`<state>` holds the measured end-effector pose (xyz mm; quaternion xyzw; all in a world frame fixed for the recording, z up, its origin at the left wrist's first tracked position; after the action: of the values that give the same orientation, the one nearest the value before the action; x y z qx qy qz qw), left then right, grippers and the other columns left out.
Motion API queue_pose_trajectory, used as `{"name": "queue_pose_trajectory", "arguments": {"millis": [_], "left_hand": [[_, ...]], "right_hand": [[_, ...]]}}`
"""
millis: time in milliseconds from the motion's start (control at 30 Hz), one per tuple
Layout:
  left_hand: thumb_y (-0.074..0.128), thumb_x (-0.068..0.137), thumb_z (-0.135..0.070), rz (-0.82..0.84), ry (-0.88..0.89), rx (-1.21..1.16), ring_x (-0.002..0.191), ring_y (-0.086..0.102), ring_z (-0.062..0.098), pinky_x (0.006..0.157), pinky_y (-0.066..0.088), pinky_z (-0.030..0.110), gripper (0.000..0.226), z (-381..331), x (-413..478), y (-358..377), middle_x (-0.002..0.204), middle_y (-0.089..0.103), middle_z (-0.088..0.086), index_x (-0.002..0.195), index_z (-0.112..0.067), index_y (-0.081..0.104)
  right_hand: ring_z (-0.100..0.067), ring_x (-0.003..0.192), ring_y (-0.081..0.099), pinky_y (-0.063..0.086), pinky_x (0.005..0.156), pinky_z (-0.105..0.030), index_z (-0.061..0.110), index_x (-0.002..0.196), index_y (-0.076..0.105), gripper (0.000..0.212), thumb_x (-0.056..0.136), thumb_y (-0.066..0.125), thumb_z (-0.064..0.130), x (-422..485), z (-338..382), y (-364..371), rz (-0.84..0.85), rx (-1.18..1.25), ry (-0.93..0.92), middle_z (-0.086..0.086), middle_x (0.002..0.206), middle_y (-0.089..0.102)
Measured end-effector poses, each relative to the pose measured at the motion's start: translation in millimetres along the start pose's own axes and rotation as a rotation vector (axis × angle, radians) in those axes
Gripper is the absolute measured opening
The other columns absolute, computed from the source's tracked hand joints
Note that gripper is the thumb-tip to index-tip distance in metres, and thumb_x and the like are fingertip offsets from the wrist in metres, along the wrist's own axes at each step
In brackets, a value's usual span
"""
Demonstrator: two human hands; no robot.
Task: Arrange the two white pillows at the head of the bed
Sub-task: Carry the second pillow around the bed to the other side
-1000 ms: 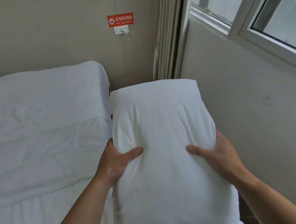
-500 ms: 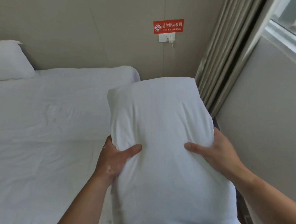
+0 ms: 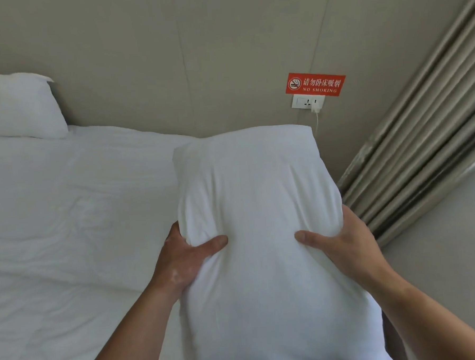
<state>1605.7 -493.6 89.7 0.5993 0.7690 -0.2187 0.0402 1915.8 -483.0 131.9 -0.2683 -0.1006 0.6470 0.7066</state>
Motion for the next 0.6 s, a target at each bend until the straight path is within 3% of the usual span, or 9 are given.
{"name": "queue_pose_trajectory", "arguments": {"millis": [167, 300, 600], "left_hand": [[0.096, 0.051, -0.050, -0.045, -0.022, -0.032, 0.095, 0.064, 0.000, 0.074, 0.049, 0.024, 0.092, -21, 65, -17, 0.108, 0.068, -0.019, 0.132, -0.027, 0.059], [0.090, 0.038, -0.060, -0.111, -0.067, -0.049, 0.102, 0.068, 0.009, 0.085, 0.053, 0.034, 0.103, -33, 115, -30, 0.115, 0.071, -0.014, 0.131, -0.029, 0.059], [0.089, 0.038, -0.061, -0.361, -0.145, -0.096, 0.106, 0.068, 0.014, 0.087, 0.053, 0.036, 0.106, -69, 223, -44, 0.119, 0.071, -0.012, 0.134, -0.029, 0.058]], "right_hand": [[-0.011, 0.103, 0.069, 0.057, 0.089, -0.043, 0.042, 0.124, 0.058, 0.078, 0.056, 0.093, 0.057, 74, 39, 27, 0.037, -0.024, -0.028, 0.019, 0.111, 0.072], [-0.012, 0.104, 0.069, 0.057, 0.091, -0.045, 0.038, 0.125, 0.059, 0.081, 0.055, 0.093, 0.058, 139, 65, 53, 0.093, -0.037, -0.064, 0.018, 0.112, 0.072], [-0.013, 0.110, 0.069, 0.056, 0.096, -0.046, 0.041, 0.131, 0.059, 0.094, 0.047, 0.092, 0.067, 316, 125, 116, 0.332, -0.025, -0.166, 0.018, 0.118, 0.072]]}}
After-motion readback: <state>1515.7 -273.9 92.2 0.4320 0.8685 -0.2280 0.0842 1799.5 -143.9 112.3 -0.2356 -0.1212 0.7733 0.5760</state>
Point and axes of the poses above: each hand's wrist, its own x-axis towards the middle knuckle, its own y-axis out of the palm, z = x × y, the point moved 2 cm from there along x, towards the middle knuckle
